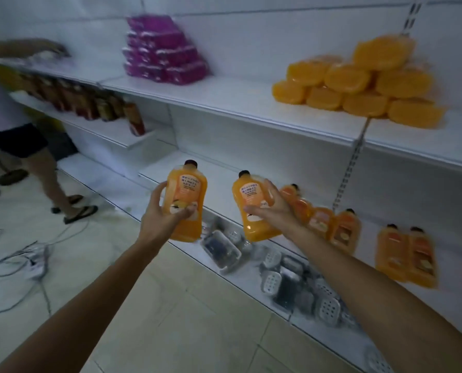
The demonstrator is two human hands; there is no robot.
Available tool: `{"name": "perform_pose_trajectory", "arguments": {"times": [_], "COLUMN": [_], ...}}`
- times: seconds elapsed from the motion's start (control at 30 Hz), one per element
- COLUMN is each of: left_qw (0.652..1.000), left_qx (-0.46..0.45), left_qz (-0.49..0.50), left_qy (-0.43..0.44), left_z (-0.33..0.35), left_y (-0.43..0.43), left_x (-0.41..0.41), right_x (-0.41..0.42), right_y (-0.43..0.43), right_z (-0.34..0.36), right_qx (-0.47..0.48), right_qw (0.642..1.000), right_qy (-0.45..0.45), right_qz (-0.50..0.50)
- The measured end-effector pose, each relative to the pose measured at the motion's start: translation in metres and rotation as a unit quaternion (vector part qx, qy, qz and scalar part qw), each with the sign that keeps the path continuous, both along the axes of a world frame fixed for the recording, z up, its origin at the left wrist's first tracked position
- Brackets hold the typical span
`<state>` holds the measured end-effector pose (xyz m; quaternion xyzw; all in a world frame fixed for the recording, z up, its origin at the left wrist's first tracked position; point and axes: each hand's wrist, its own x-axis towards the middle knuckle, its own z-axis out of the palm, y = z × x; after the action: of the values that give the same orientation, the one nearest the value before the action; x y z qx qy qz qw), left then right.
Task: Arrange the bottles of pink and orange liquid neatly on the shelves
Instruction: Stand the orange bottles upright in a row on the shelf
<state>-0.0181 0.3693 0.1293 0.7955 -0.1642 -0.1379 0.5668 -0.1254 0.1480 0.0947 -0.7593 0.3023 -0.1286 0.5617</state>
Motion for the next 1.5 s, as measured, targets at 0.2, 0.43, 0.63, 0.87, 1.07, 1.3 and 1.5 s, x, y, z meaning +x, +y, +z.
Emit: {"name": "perform_pose_trajectory", "arguments": {"times": [0.2, 0.43, 0.63, 0.87, 1.07, 1.3, 1.5], "left_qw": [0.991, 0.969, 0.955, 0.940, 0.945, 0.931, 0.910], "left_qx": [-0.130, -0.210, -0.220, -0.210, -0.163, 0.015, -0.011], "left_qz": [0.000, -0.129, -0.191, -0.244, -0.269, -0.219, -0.276], "left_qy": [-0.004, 0.021, -0.059, -0.111, -0.088, -0.291, -0.310], "left_z": [0.062, 0.127, 0.175, 0.216, 0.207, 0.200, 0.194], "left_y": [0.014, -0.066, -0.184, -0.319, -0.387, -0.404, -0.393], "left_x": [0.038, 0.066, 0.084, 0.072, 0.060, 0.067, 0.074], "right_x": [0.045, 0.045, 0.029, 0.014, 0.007, 0.010, 0.034], "right_y": [0.019, -0.032, -0.114, -0.195, -0.227, -0.235, -0.237], "right_z": [0.077, 0.181, 0.265, 0.314, 0.316, 0.307, 0.296], "right_qx": [-0.099, -0.193, -0.330, -0.345, -0.338, -0.221, -0.186], "right_qw": [0.994, 0.970, 0.918, 0.877, 0.865, 0.899, 0.895], "right_qy": [-0.048, -0.127, -0.122, -0.143, -0.114, -0.098, -0.125], "right_qz": [-0.020, -0.083, -0.181, -0.302, -0.353, -0.367, -0.387]}}
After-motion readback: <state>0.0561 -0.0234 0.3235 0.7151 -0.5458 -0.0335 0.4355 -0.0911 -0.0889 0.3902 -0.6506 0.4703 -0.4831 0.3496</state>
